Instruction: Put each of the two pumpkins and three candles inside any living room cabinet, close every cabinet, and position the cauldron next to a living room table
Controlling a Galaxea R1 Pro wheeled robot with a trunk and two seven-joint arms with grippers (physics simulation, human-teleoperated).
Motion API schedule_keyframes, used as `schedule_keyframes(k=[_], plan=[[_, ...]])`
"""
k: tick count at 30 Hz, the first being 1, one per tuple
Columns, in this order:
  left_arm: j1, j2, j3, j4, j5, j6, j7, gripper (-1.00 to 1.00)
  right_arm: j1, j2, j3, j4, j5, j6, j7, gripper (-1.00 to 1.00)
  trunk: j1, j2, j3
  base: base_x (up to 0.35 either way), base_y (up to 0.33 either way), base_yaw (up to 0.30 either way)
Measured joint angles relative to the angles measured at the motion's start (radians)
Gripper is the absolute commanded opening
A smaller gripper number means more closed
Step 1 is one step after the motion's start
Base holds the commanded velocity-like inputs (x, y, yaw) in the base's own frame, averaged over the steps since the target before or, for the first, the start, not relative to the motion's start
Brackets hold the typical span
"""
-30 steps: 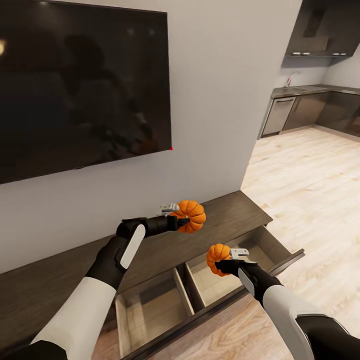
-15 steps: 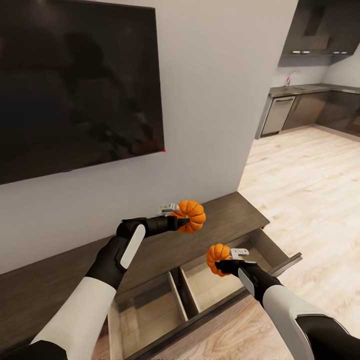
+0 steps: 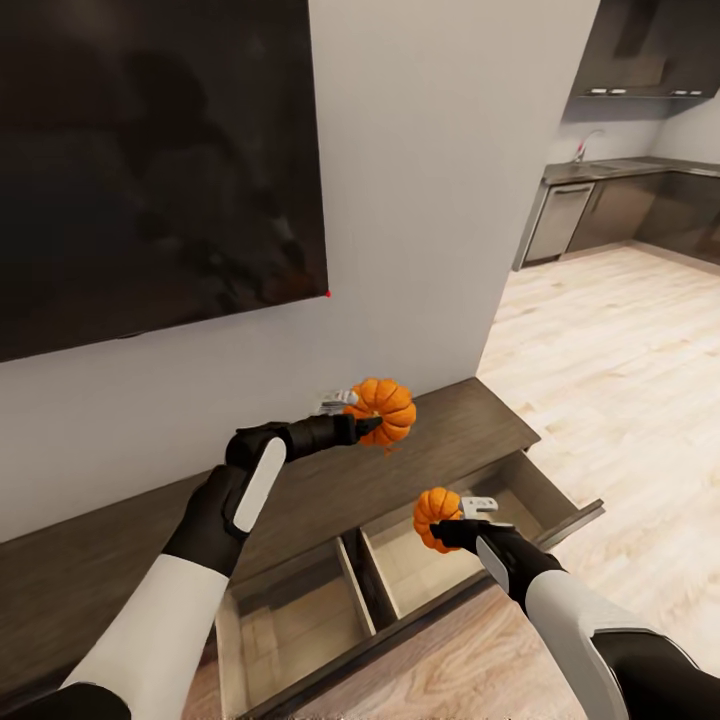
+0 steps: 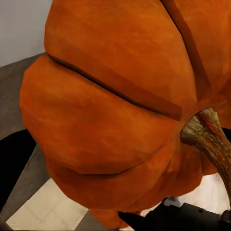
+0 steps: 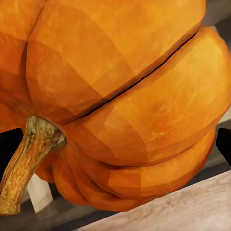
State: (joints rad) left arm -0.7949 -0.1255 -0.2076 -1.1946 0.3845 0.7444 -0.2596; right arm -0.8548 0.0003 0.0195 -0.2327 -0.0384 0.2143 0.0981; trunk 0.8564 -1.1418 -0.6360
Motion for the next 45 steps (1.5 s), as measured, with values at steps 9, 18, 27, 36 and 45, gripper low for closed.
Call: schedule_keyframes(k=[9,18,27,36,45], plan=[[0.002,0.002,0.000,-0.049,-0.016,-0.001,-0.009,-1.00,0.000,0.000,0.000,0.000,-0.001,-0.011,0.001,-1.00,0.000,0.000,-0.014,0.000,0.000,0.000],[0.007,0.003,0.000,-0.112,-0.013,0.000,-0.010,-1.00,0.000,0.000,0.000,0.000,-0.001,-0.031,0.001,-1.00,0.000,0.000,-0.028,0.000,0.000,0.000],[0.018,0.011,-0.001,-0.134,-0.017,0.000,-0.011,-1.00,0.001,0.000,0.001,0.002,0.000,-0.049,0.001,-1.00,0.023,-0.042,-0.061,0.000,0.000,0.000],[0.018,0.011,-0.001,-0.135,-0.017,0.000,-0.010,-1.00,0.000,0.000,0.000,0.002,0.000,-0.050,0.001,-1.00,0.058,-0.105,-0.103,0.000,0.000,0.000],[0.018,0.011,-0.001,-0.135,-0.017,0.000,-0.010,-1.00,0.001,0.000,0.000,0.002,0.000,-0.049,0.001,-1.00,0.092,-0.168,-0.146,0.000,0.000,0.011]])
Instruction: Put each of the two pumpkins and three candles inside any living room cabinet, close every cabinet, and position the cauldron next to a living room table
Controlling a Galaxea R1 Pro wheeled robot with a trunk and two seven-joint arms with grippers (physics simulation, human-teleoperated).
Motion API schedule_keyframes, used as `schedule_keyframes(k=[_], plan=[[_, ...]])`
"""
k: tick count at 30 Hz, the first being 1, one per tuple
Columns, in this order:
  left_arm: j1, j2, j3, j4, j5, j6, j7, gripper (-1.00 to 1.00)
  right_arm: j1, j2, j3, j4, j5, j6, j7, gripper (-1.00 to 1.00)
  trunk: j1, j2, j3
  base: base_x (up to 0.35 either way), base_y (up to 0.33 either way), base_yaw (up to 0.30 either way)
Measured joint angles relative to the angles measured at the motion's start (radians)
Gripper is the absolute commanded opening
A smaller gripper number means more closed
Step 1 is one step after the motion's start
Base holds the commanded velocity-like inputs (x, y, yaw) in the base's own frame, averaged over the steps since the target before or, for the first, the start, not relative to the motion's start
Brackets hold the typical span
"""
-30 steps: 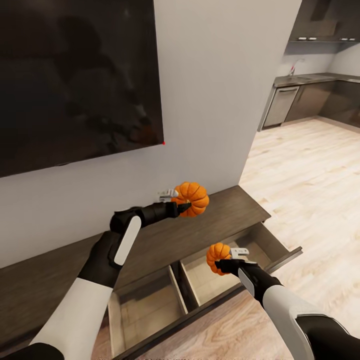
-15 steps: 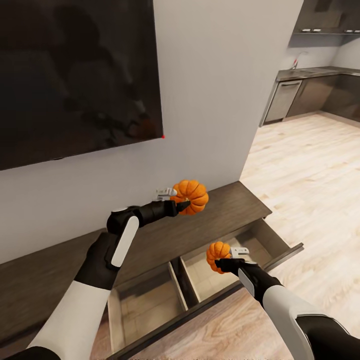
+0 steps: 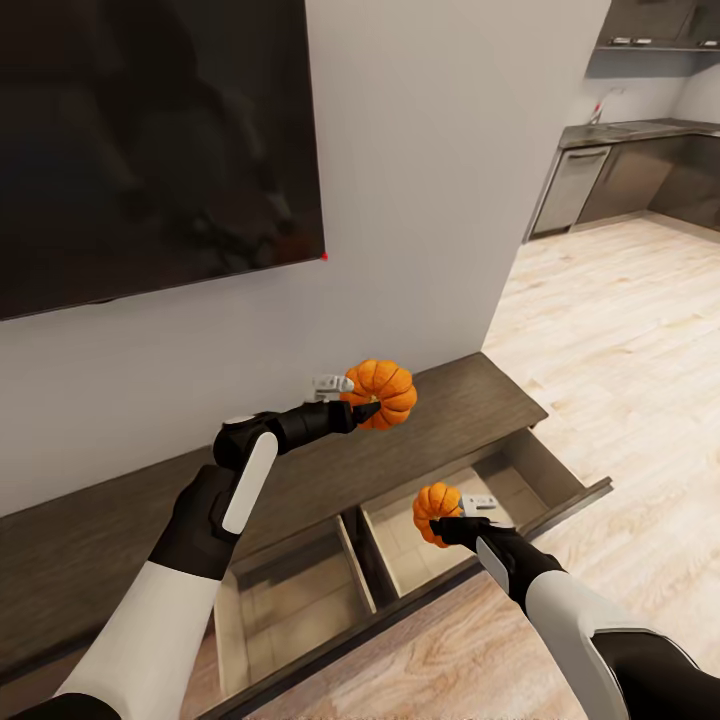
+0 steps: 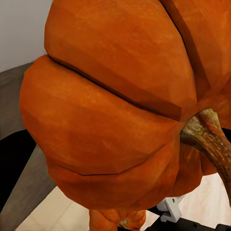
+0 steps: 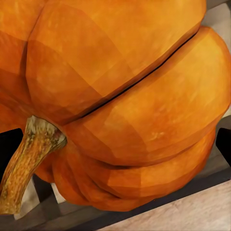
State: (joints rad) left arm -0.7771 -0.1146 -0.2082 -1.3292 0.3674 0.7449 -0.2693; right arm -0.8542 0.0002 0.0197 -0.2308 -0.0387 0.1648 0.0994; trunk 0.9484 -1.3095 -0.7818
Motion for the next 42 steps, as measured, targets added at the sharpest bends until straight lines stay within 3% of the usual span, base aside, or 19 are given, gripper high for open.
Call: schedule_keyframes(k=[22,29,42], plan=[[0.000,0.000,0.000,0.000,0.000,0.000,0.000,-1.00,0.000,0.000,-0.001,-0.001,-0.002,-0.001,0.001,-1.00,0.084,-0.154,-0.102,0.000,0.000,0.075],[0.001,0.000,0.000,0.000,0.001,0.000,0.000,-1.00,0.000,0.000,0.000,-0.002,-0.003,-0.002,0.001,-1.00,0.084,-0.154,-0.103,0.000,0.000,0.001],[0.001,0.000,0.000,0.000,0.000,0.000,0.000,-1.00,0.000,0.000,0.000,-0.001,-0.003,-0.002,0.002,-1.00,0.134,-0.245,-0.157,0.000,0.000,0.000]])
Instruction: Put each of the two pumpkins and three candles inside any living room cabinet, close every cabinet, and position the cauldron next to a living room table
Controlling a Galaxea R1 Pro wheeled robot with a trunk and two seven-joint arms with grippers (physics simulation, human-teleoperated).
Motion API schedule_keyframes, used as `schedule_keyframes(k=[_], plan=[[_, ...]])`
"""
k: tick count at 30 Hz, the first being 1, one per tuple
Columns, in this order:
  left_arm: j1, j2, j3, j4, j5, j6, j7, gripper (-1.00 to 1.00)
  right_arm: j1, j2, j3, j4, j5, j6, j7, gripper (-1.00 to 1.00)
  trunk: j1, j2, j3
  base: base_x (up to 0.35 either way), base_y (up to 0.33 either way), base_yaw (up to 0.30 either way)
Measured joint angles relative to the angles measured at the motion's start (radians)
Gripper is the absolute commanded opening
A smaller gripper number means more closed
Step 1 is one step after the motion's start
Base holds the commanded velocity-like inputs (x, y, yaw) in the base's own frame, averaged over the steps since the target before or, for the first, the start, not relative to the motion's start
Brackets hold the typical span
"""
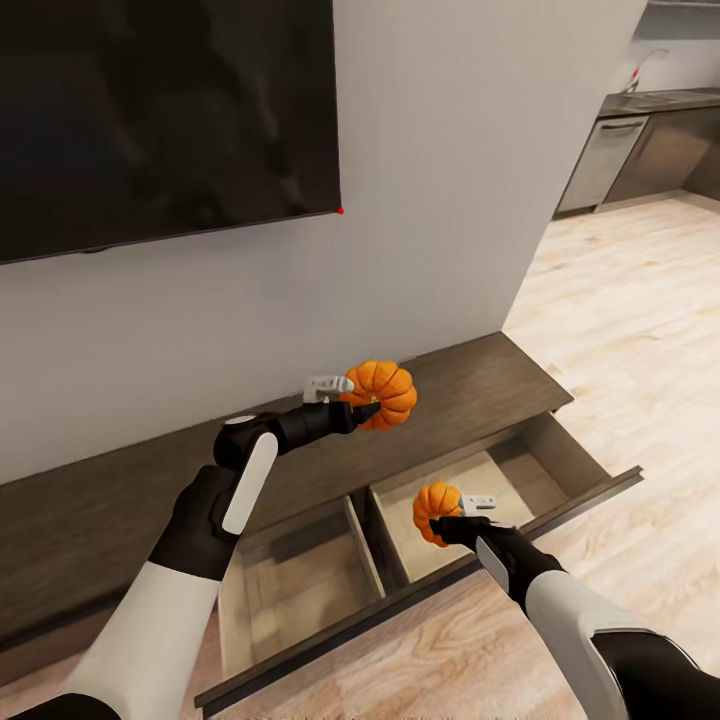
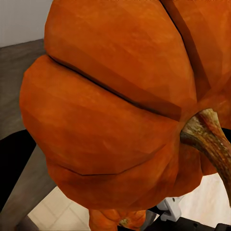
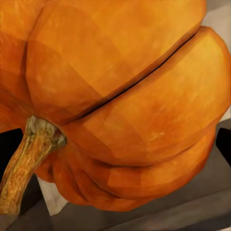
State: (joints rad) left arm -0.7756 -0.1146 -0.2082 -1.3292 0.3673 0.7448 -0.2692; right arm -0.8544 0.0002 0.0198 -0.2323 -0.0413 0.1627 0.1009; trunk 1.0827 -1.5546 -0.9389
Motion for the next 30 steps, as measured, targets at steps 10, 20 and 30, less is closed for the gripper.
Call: schedule_keyframes(k=[10,20,30], plan=[[0.000,0.000,0.000,0.000,0.001,0.000,0.000,-1.00,0.000,0.000,0.000,0.000,0.000,0.000,0.000,-1.00,0.038,-0.070,-0.044,0.000,0.000,0.000],[0.001,0.000,0.000,0.000,0.002,0.000,0.000,-1.00,0.000,0.000,-0.001,0.000,0.001,0.000,-0.001,-1.00,0.038,-0.070,-0.045,0.000,0.000,0.000],[0.001,0.001,0.000,0.000,0.001,0.000,0.000,-1.00,0.000,0.000,-0.002,0.000,0.001,0.001,-0.002,-1.00,0.038,-0.070,-0.045,0.137,-0.082,0.000]])
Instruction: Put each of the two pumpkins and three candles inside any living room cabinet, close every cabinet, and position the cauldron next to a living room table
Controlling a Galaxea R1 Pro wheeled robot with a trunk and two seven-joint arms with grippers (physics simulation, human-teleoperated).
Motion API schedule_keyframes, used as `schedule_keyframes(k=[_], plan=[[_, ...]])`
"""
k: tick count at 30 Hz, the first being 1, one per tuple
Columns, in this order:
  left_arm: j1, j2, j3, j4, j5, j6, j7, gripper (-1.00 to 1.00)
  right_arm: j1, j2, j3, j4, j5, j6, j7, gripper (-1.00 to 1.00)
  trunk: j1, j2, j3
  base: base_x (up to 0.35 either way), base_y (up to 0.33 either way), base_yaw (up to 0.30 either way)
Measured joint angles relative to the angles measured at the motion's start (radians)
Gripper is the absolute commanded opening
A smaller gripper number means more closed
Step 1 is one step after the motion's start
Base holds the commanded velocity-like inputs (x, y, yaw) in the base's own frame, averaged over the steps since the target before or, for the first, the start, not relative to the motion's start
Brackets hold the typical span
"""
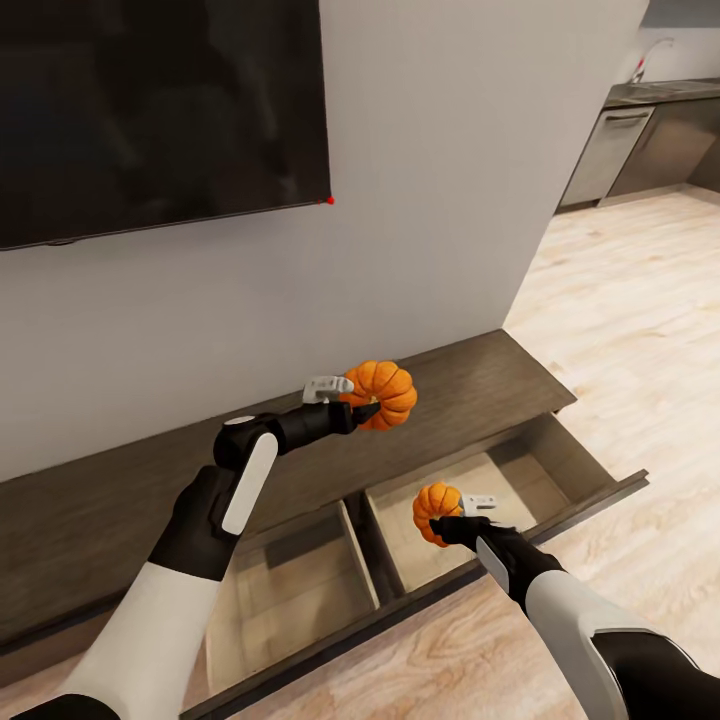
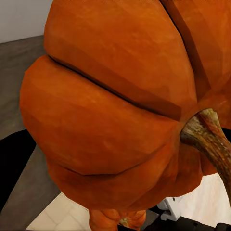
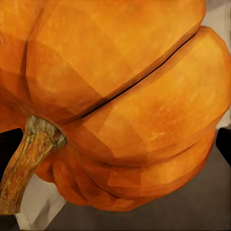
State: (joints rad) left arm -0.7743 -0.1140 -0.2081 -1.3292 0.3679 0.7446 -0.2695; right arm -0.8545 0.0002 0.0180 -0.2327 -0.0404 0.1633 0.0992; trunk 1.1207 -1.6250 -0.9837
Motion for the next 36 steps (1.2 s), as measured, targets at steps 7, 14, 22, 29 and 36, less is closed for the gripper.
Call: schedule_keyframes(k=[7,14,22,29,36], plan=[[0.000,0.000,0.000,0.000,0.001,0.000,0.000,-1.00,0.000,0.000,0.000,0.000,0.000,0.000,0.000,-1.00,0.000,0.000,0.000,0.045,-0.029,0.000],[0.000,0.000,0.000,0.000,0.001,0.000,0.000,-1.00,0.000,0.000,0.001,0.000,0.000,0.000,0.000,-1.00,0.000,0.000,0.000,0.004,-0.002,0.000],[0.000,0.000,0.000,0.000,0.000,0.000,0.000,-1.00,0.000,0.000,0.003,0.000,0.001,-0.001,0.000,-1.00,0.031,-0.056,-0.025,0.000,0.000,0.000],[0.000,0.000,0.000,0.000,0.000,0.000,0.000,-1.00,0.000,0.000,0.003,0.000,0.001,0.000,0.000,-1.00,0.058,-0.105,-0.047,0.000,0.000,0.000],[0.000,0.000,0.000,0.000,0.001,0.000,0.000,-1.00,0.000,0.000,0.003,0.000,0.001,-0.001,0.000,-1.00,0.073,-0.133,-0.060,0.000,0.000,0.000]])
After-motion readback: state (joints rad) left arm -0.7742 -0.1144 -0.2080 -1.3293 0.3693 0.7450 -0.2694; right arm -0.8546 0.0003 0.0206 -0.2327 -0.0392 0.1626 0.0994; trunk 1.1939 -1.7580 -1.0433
